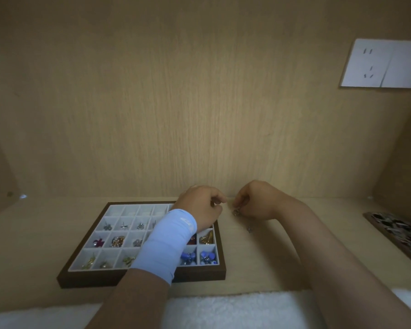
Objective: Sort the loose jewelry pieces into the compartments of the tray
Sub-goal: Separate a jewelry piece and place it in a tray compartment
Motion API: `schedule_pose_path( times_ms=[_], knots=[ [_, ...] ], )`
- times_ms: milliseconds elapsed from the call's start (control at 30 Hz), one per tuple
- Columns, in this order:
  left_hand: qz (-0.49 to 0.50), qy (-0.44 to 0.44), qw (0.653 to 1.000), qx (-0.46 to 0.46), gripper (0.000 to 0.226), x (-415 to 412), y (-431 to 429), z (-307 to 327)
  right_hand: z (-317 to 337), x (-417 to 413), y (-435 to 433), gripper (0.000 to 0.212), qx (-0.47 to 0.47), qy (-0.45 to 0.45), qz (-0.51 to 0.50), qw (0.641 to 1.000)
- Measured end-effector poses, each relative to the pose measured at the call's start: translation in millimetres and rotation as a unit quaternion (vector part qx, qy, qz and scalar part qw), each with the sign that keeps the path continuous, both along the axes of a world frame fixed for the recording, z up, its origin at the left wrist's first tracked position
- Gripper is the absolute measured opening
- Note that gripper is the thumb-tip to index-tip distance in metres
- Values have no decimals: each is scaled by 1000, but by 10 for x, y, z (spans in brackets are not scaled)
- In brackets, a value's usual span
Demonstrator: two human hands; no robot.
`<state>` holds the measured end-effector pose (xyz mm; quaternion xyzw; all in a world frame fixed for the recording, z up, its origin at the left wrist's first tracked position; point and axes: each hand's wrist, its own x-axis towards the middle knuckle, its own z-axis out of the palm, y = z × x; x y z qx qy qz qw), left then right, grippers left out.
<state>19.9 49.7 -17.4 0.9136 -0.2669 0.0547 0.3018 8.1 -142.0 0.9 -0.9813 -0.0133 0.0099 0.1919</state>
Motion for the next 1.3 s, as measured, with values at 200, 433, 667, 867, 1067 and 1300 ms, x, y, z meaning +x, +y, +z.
schedule_pose_path(
  times_ms=[200, 433, 667, 867, 1067, 1300],
  knots=[
    [-20, 34, 999, -32, 25, -7, 0, 6, 65, -65, 4, 24, 153, 15, 7, 988],
    [-25, 120, 977, -172, 21, -22, -24, 72, 222, -151, 8, 20, 333, 30, 41, 941],
    [2, 140, 959, -246, 12, 0, 11, 129, 260, -191, 61, 25, 395, 32, 75, 915],
    [34, 140, 955, -258, 7, 34, 122, 166, 296, -192, 234, 20, 371, 3, 52, 927],
    [87, 136, 949, -271, 8, -47, 306, 310, 287, -211, 469, 20, 356, -40, 30, 933],
    [76, 125, 963, -227, 7, -233, 755, 388, 268, -270, 816, 11, 416, -22, 80, 905]
  ],
)
